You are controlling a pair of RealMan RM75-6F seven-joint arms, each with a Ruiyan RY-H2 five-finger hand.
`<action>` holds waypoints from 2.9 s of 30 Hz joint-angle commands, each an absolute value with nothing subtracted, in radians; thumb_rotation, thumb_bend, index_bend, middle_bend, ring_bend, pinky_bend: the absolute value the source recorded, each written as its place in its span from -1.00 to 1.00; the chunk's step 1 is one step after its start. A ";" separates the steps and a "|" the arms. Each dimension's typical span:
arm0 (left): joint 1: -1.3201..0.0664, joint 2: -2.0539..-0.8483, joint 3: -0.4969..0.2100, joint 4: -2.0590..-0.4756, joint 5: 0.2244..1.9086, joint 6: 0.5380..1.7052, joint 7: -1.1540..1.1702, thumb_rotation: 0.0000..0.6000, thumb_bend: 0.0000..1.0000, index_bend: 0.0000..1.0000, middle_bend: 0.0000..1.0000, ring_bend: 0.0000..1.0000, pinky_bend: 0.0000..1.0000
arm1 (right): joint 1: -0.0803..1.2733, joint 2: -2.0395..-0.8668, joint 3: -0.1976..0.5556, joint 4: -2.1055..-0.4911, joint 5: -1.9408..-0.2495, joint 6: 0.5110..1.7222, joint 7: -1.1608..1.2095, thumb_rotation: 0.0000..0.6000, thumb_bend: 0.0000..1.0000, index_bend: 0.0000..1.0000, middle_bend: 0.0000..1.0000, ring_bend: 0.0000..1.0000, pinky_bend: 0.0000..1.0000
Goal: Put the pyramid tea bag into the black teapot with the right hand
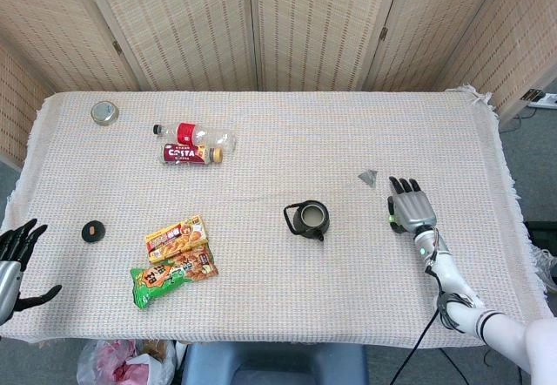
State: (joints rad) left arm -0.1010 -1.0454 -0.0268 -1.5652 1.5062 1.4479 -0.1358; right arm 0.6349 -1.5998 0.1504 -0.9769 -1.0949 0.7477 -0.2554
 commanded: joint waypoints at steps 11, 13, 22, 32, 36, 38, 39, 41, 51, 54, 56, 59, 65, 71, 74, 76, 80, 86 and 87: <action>-0.099 -1.047 -0.026 -1.566 1.509 1.454 -0.126 1.00 -0.59 -1.00 -1.00 -1.00 -0.88 | 0.602 -1.504 0.171 -1.135 -1.134 0.877 -0.249 1.00 -0.58 0.12 -1.00 -1.00 -1.00; -0.098 -1.049 -0.025 -1.568 1.512 1.458 -0.120 1.00 -0.59 -1.00 -1.00 -1.00 -0.88 | 0.592 -1.467 0.180 -1.196 -1.141 0.916 -0.256 1.00 -0.58 0.12 -1.00 -1.00 -1.00; -0.099 -1.056 -0.019 -1.577 1.526 1.461 -0.090 1.00 -0.59 -1.00 -1.00 -1.00 -0.88 | 0.574 -1.294 0.236 -1.483 -1.152 1.055 -0.350 1.00 -0.58 0.12 -1.00 -1.00 -1.00; -0.104 -1.057 -0.021 -1.580 1.513 1.447 -0.079 1.00 -0.59 -1.00 -1.00 -1.00 -0.88 | 0.592 -1.188 0.294 -1.680 -1.113 1.128 -0.460 1.00 -0.58 0.12 -1.00 -1.00 -1.00; -0.102 -1.054 -0.021 -1.579 1.516 1.452 -0.088 1.00 -0.59 -1.00 -1.00 -1.00 -0.88 | 0.601 -1.164 0.308 -1.740 -1.106 1.153 -0.489 1.00 -0.57 0.12 -1.00 -1.00 -1.00; -0.103 -1.053 -0.023 -1.579 1.514 1.451 -0.095 1.00 -0.59 -1.00 -1.00 -1.00 -0.88 | 0.605 -1.161 0.307 -1.763 -1.115 1.171 -0.515 1.00 -0.56 0.12 -1.00 -1.00 -1.00; -0.104 -1.052 -0.024 -1.579 1.512 1.449 -0.100 1.00 -0.59 -1.00 -1.00 -1.00 -0.88 | 0.607 -1.163 0.306 -1.773 -1.120 1.180 -0.526 1.00 -0.55 0.12 -1.00 -1.00 -1.00; -0.106 -1.050 -0.026 -1.577 1.509 1.446 -0.108 1.00 -0.59 -1.00 -1.00 -1.00 -0.88 | 0.614 -1.169 0.305 -1.794 -1.126 1.189 -0.542 1.00 -0.55 0.12 -1.00 -1.00 -1.00; -0.091 -1.032 -0.021 -1.566 1.528 1.477 -0.168 1.00 -0.59 -1.00 -1.00 -1.00 -0.88 | 0.694 -1.236 0.329 -1.839 -1.099 1.221 -0.676 1.00 -0.56 0.12 -1.00 -1.00 -1.00; -0.087 -1.029 -0.019 -1.563 1.535 1.487 -0.183 1.00 -0.59 -1.00 -1.00 -1.00 -0.88 | 0.715 -1.257 0.332 -1.834 -1.082 1.218 -0.699 1.00 -0.55 0.12 -1.00 -1.00 -1.00; -0.083 -1.027 -0.018 -1.560 1.540 1.496 -0.192 1.00 -0.59 -1.00 -1.00 -1.00 -0.88 | 0.730 -1.274 0.331 -1.827 -1.075 1.216 -0.714 1.00 -0.55 0.12 -1.00 -1.00 -1.00; -0.080 -1.025 -0.017 -1.557 1.545 1.502 -0.204 1.00 -0.59 -1.00 -1.00 -1.00 -0.88 | 0.751 -1.295 0.332 -1.815 -1.057 1.208 -0.725 1.00 -0.55 0.12 -1.00 -1.00 -1.00; -0.078 -1.020 -0.017 -1.551 1.548 1.507 -0.223 1.00 -0.59 -1.00 -1.00 -1.00 -0.88 | 0.786 -1.328 0.335 -1.789 -1.037 1.201 -0.738 1.00 -0.55 0.12 -1.00 -1.00 -1.00; -0.076 -1.018 -0.018 -1.547 1.548 1.510 -0.238 1.00 -0.59 -1.00 -1.00 -1.00 -0.88 | 0.806 -1.355 0.320 -1.759 -1.045 1.199 -0.741 1.00 -0.55 0.12 -1.00 -1.00 -1.00; -0.074 -1.017 -0.016 -1.547 1.549 1.511 -0.241 1.00 -0.59 -1.00 -1.00 -1.00 -0.88 | 0.811 -1.364 0.316 -1.749 -1.047 1.200 -0.735 1.00 -0.55 0.12 -1.00 -1.00 -1.00; -0.074 -1.016 -0.016 -1.547 1.550 1.510 -0.243 1.00 -0.59 -1.00 -1.00 -1.00 -0.88 | 0.814 -1.366 0.317 -1.753 -1.048 1.203 -0.732 1.00 -0.55 0.12 -1.00 -1.00 -1.00; -0.073 -1.015 -0.017 -1.546 1.549 1.514 -0.249 1.00 -0.59 -1.00 -1.00 -1.00 -0.88 | 0.819 -1.370 0.312 -1.753 -1.043 1.203 -0.733 1.00 -0.55 0.12 -1.00 -1.00 -1.00; -0.066 -1.014 -0.014 -1.546 1.559 1.528 -0.253 1.00 -0.59 -1.00 -1.00 -1.00 -0.88 | 0.829 -1.392 0.292 -1.725 -1.031 1.188 -0.738 1.00 -0.55 0.11 -1.00 -1.00 -1.00; -0.066 -1.013 -0.013 -1.546 1.559 1.528 -0.254 1.00 -0.59 -1.00 -1.00 -1.00 -0.88 | 0.832 -1.399 0.289 -1.716 -1.030 1.185 -0.736 1.00 -0.55 0.11 -1.00 -1.00 -1.00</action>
